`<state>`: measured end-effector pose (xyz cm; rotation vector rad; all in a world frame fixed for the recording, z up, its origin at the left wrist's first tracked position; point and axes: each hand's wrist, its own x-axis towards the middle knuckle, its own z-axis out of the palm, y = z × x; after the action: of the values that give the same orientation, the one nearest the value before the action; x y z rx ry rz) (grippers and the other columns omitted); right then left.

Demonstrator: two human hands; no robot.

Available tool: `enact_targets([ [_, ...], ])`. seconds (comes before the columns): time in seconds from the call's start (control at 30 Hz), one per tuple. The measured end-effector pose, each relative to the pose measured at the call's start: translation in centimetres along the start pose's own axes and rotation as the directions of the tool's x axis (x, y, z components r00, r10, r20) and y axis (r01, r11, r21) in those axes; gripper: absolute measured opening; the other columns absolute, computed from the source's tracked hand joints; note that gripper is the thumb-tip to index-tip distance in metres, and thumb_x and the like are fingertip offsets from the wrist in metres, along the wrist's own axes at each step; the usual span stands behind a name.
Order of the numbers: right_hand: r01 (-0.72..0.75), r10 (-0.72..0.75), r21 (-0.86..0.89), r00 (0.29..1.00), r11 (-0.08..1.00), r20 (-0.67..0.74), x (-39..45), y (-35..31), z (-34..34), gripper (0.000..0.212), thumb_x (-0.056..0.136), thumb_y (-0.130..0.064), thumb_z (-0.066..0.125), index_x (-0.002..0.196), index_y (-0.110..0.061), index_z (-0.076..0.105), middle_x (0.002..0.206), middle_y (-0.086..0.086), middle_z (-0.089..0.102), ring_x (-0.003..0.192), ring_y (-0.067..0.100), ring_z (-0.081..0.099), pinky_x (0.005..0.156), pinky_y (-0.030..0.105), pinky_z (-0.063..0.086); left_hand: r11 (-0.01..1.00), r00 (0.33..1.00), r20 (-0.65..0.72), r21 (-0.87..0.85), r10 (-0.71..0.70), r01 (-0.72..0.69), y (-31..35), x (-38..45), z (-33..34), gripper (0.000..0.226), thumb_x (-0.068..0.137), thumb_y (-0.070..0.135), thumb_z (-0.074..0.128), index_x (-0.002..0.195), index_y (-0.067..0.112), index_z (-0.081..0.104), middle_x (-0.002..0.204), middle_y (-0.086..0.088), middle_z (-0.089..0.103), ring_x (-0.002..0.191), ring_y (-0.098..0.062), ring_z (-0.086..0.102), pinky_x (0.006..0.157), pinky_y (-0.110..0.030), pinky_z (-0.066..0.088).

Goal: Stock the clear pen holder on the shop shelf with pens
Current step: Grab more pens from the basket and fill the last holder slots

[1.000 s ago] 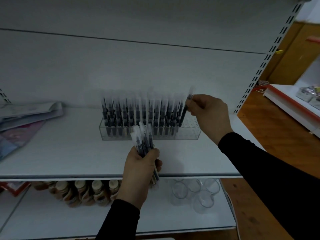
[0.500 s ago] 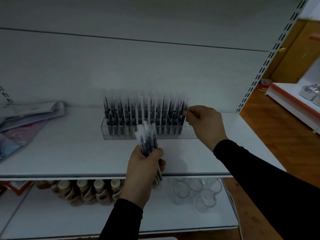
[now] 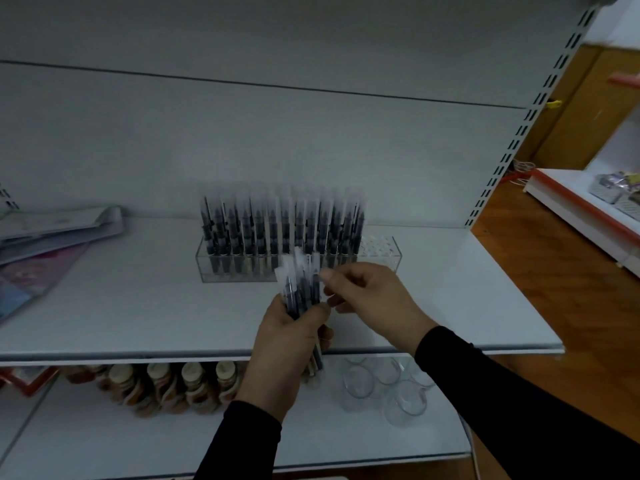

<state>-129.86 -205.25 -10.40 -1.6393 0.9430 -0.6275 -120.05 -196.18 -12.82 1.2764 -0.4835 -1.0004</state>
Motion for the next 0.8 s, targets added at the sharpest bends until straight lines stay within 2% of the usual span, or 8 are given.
enact_targets([
  [0.13, -0.04, 0.038, 0.067, 0.999, 0.997, 0.031, 0.2, -0.1, 0.2, 0.015, 0.089, -0.026, 0.069, 0.084, -0.012, 0.072, 0.076, 0.003, 0.069, 0.072, 0.015, 0.066, 0.075, 0.029, 0.06, 0.999, 0.999, 0.029, 0.039, 0.021, -0.022, -0.1, -0.1, 0.1, 0.019, 0.089, 0.005, 0.061, 0.108, 0.007, 0.061, 0.074, -0.01, 0.062, 0.055, -0.017, 0.055, 0.051, -0.026, 0.049],
  [0.33, -0.071, 0.078, 0.163, 0.996, 0.984, -0.035, 0.5, -0.3, -0.6, 0.013, 0.09, -0.014, 0.067, 0.08, -0.007, 0.072, 0.064, 0.002, 0.068, 0.06, 0.009, 0.064, 0.063, 0.018, 0.055, 0.999, 0.998, -0.021, -0.015, -0.052, 0.052, -0.2, 0.2, 0.2, 0.017, 0.087, 0.009, 0.064, 0.104, 0.005, 0.061, 0.088, -0.015, 0.069, 0.062, -0.017, 0.067, 0.058, -0.029, 0.055],
  [0.47, -0.022, 0.061, 0.222, 0.983, 0.975, -0.171, 0.8, -0.7, -1.7, 0.015, 0.089, -0.014, 0.067, 0.076, -0.008, 0.072, 0.067, 0.005, 0.069, 0.063, 0.012, 0.064, 0.065, 0.021, 0.056, 0.999, 0.998, -0.049, -0.017, -0.044, 0.044, 0.0, 0.0, 0.1, 0.011, 0.089, 0.007, 0.061, 0.099, 0.003, 0.059, 0.083, -0.017, 0.066, 0.054, -0.014, 0.064, 0.049, -0.026, 0.05],
  [0.57, 0.072, 0.005, 0.244, 0.954, 0.967, -0.301, 1.0, -1.3, -3.3, 0.015, 0.089, -0.012, 0.067, 0.076, -0.008, 0.072, 0.065, 0.003, 0.071, 0.061, 0.012, 0.064, 0.063, 0.02, 0.056, 0.999, 0.997, -0.064, -0.018, -0.045, 0.044, 0.2, -0.1, 0.0, 0.006, 0.089, 0.007, 0.061, 0.095, 0.007, 0.059, 0.082, -0.011, 0.065, 0.056, -0.014, 0.064, 0.052, -0.027, 0.051],
  [0.7, 0.204, -0.122, 0.134, 0.881, 0.97, -0.456, 1.3, -1.9, -5.3, 0.014, 0.09, -0.014, 0.065, 0.078, -0.011, 0.072, 0.065, -0.002, 0.072, 0.062, 0.01, 0.066, 0.066, 0.022, 0.057, 0.999, 0.996, -0.086, -0.042, -0.036, 0.032, 0.2, 0.0, 0.0, 0.003, 0.09, 0.007, 0.06, 0.09, 0.01, 0.06, 0.079, -0.008, 0.064, 0.057, -0.018, 0.06, 0.059, -0.032, 0.053],
  [0.8, 0.244, -0.196, 0.013, 0.808, 0.97, -0.555, 2.3, -2.2, -6.6, 0.012, 0.09, -0.02, 0.065, 0.084, -0.014, 0.073, 0.074, 0.0, 0.075, 0.072, 0.016, 0.071, 0.078, 0.035, 0.06, 0.999, 0.995, -0.095, -0.04, -0.034, 0.031, 0.1, 0.0, 0.0, 0.002, 0.091, 0.009, 0.06, 0.09, 0.01, 0.06, 0.078, -0.007, 0.064, 0.057, -0.019, 0.059, 0.059, -0.031, 0.053],
])
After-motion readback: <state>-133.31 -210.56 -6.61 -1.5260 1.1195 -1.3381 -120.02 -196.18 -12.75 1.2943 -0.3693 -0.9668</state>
